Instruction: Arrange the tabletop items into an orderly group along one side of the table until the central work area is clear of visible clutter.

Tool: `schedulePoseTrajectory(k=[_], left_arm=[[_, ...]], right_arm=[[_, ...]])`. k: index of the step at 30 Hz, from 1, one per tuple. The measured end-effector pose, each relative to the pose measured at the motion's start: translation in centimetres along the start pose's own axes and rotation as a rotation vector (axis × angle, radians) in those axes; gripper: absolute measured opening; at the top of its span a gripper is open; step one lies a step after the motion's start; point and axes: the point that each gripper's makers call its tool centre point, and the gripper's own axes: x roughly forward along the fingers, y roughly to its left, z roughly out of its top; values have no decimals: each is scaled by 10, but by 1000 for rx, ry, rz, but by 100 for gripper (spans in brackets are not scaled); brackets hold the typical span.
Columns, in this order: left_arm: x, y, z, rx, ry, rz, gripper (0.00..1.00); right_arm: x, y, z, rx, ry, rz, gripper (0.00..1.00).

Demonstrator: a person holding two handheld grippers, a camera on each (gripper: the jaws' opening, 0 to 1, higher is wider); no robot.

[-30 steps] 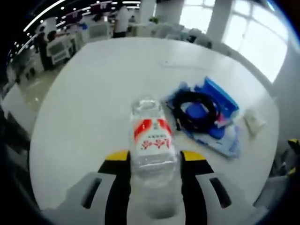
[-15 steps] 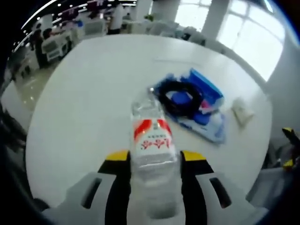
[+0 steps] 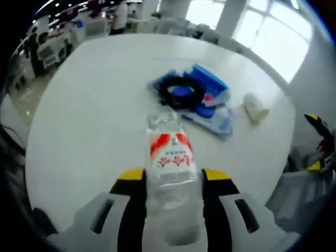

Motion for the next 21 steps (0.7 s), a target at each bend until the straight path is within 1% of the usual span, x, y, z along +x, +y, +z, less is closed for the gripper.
schedulePoseTrajectory(k=[2, 3, 6, 12, 17, 21], left_arm=[[-2, -3, -3, 1, 4, -8, 38], [-3, -4, -5, 1, 9, -13, 38], [-8, -11, -13, -3, 25, -33, 38], [-16, -24, -26, 6, 58, -77, 38], [-21, -32, -32, 15, 80, -101, 38], [-23, -40, -38, 23, 100, -117, 38]], right_arm=[[3, 1, 5, -9, -7, 7, 89], [6, 2, 10, -18, -22, 16, 89], [13, 7, 19, -30, -44, 36, 89], [24, 22, 24, -73, -62, 87, 89], [31, 33, 25, -99, -77, 121, 89], [37, 41, 31, -137, -99, 149, 88]])
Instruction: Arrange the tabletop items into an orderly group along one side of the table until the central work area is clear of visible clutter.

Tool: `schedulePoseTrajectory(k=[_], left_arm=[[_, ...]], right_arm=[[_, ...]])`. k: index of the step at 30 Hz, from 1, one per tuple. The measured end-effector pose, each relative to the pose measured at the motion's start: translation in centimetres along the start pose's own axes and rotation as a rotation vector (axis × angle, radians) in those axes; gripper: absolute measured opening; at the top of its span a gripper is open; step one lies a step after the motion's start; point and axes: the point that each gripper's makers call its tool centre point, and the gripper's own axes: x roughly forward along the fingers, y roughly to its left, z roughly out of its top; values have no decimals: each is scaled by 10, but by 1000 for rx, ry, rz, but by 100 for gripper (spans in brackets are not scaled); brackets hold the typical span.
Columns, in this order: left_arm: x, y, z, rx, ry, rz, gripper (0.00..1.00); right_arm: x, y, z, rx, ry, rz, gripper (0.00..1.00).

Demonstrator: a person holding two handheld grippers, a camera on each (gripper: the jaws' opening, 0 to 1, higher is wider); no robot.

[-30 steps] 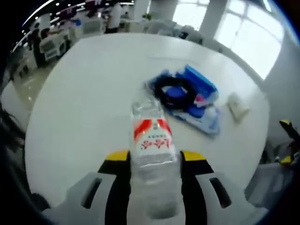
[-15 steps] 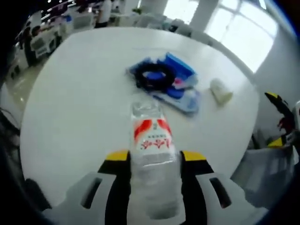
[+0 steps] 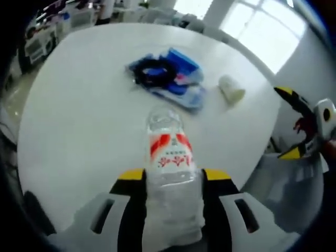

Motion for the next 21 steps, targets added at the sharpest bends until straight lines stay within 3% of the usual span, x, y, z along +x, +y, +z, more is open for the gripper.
schedulePoseTrajectory(k=[21], left_arm=[[-9, -29, -13, 42, 83, -68, 38]], right_arm=[[50, 47, 33, -112, -76, 147, 82]])
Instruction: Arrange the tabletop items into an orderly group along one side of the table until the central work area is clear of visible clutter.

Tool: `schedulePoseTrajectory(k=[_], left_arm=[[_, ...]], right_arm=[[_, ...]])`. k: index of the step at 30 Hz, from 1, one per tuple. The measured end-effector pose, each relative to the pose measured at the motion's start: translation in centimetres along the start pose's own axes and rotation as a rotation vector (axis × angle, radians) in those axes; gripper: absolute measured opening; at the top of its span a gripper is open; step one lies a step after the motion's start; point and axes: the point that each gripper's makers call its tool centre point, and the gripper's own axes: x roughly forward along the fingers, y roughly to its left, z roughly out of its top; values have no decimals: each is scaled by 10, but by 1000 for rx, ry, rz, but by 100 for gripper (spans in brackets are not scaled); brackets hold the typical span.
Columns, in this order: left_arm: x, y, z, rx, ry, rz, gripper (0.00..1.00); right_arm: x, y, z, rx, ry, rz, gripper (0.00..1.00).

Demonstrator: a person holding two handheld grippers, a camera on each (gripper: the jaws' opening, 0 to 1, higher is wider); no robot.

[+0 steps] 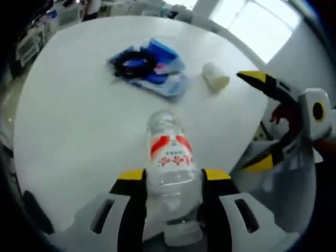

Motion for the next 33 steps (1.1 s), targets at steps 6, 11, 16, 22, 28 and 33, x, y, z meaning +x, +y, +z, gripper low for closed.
schedulePoseTrajectory(k=[6, 11, 16, 22, 28, 33], left_arm=[[-1, -8, -3, 7, 28, -22, 38], [-1, -14, -6, 11, 55, -39, 38], [-3, -23, -6, 13, 80, -61, 38], [-6, -32, -1, 28, 100, -78, 38], [-7, -37, 2, 32, 113, -89, 38], [-6, -43, 3, 23, 126, -102, 38]], right_arm=[[15, 17, 1, -34, 0, 56, 81], [22, 27, 1, -43, 0, 88, 78], [28, 37, 6, -52, -15, 111, 77], [39, 52, 9, -83, -30, 151, 72], [46, 60, 7, -93, -27, 171, 61], [48, 60, 7, -71, -23, 167, 46]])
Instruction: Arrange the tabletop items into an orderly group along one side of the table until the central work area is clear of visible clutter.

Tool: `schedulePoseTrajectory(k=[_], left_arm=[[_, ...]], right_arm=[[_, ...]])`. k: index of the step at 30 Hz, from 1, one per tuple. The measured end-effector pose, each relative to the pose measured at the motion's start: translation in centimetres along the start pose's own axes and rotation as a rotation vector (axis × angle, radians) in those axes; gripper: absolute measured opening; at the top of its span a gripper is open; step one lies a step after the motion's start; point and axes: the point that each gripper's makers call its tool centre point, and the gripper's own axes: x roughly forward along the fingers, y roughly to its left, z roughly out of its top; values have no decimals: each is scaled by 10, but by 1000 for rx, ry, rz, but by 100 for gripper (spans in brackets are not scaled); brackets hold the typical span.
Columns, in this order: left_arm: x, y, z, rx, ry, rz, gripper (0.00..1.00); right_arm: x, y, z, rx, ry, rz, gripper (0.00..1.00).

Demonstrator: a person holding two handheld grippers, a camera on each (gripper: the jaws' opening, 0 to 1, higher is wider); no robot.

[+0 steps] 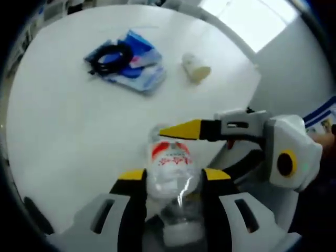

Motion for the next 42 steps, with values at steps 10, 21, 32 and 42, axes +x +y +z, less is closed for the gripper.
schedulePoseTrajectory(k=[10, 21, 32, 42], left_arm=[[-3, 0, 16, 31, -43, -2, 39], [-8, -8, 34, 65, -137, -59, 45], [-25, -14, 54, 196, -249, -99, 51], [-26, -14, 51, 354, -269, -108, 55]], right_arm=[[-2, -10, -2, 115, -33, -20, 42], [-6, -18, -3, 268, -67, -26, 40], [-11, -26, -9, 430, -103, -27, 40], [-12, -28, -12, 523, -123, -18, 40]])
